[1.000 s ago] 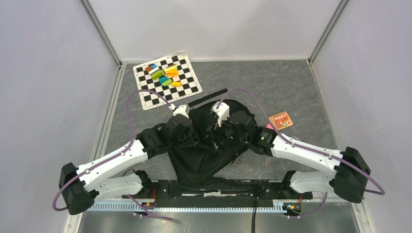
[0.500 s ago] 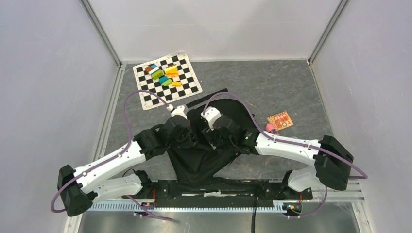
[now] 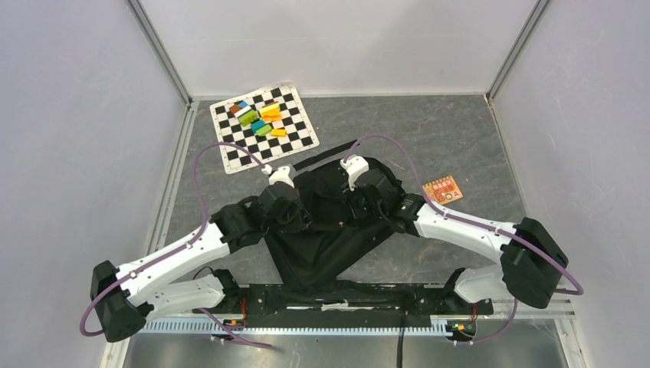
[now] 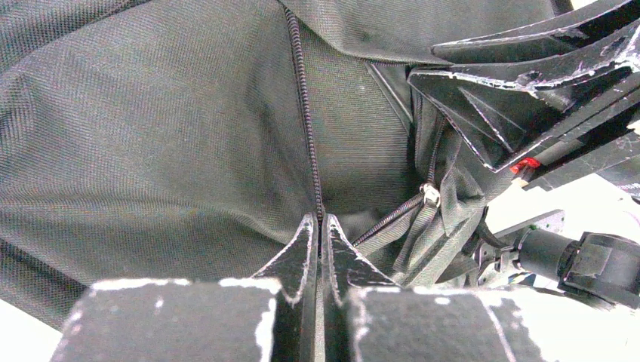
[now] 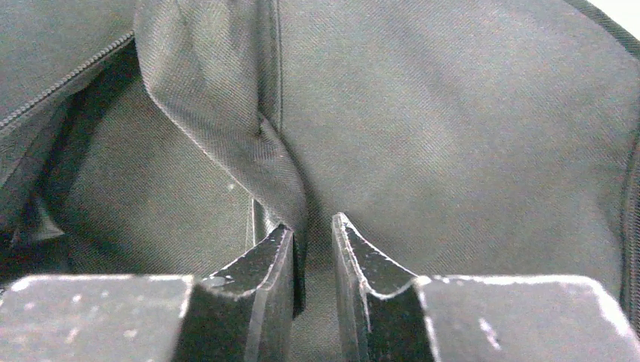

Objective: Pack the student bag
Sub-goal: Unzip the student bag at the center of the board.

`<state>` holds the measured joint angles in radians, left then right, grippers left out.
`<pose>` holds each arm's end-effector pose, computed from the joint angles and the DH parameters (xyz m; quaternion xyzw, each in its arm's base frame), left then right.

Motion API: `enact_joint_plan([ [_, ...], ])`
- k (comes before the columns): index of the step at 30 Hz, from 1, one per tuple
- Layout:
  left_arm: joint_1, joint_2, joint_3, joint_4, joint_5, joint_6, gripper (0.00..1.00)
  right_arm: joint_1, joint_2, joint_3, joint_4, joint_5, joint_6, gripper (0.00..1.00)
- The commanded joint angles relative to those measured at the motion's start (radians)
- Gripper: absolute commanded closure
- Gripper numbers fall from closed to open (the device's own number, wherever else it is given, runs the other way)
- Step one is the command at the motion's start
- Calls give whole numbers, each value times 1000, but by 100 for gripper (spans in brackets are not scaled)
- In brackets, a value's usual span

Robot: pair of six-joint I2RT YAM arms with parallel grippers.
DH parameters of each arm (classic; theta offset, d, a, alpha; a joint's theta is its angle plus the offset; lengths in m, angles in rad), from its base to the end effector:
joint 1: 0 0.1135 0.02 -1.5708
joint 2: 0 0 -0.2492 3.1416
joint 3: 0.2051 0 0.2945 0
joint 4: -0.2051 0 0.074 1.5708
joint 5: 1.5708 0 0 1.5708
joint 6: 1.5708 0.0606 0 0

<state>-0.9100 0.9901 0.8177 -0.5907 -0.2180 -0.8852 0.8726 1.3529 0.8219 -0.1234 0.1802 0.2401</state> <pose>0.1784 -0.2082 0.2394 -0.0314 0.9146 -0.2430 0.3218 0.2340 0.2620 0.1812 -0.2400 0.8613 0.1641 0.4167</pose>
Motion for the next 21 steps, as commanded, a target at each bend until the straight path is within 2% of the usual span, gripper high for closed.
enact_joint_plan([
  [1, 0, -14, 6, -31, -18, -5, 98, -29, 8, -35, -3, -48, -22, 72],
  [2, -1, -13, 9, -30, -20, -4, 98, -29, -3, -32, 2, -65, -25, 68],
  [4, 0, -14, 17, -30, -24, -2, 98, -28, -35, -20, -3, -94, -34, 54],
  [7, 0, -15, 31, -32, -29, 6, 98, -29, -99, 11, -42, -136, -59, 22],
  [9, 0, -14, 36, -32, -29, 9, 98, -30, -148, 32, -75, -154, -74, 6],
  [11, -1, -12, 38, -33, -29, 12, 98, -36, -201, 51, -112, -159, -85, 2],
  [14, -1, -7, 38, -34, -28, 12, 98, -61, -275, 68, -187, -144, -92, 2],
  [21, -1, -8, 37, -32, -29, 14, 98, -235, -405, 29, -391, -49, -120, 2],
])
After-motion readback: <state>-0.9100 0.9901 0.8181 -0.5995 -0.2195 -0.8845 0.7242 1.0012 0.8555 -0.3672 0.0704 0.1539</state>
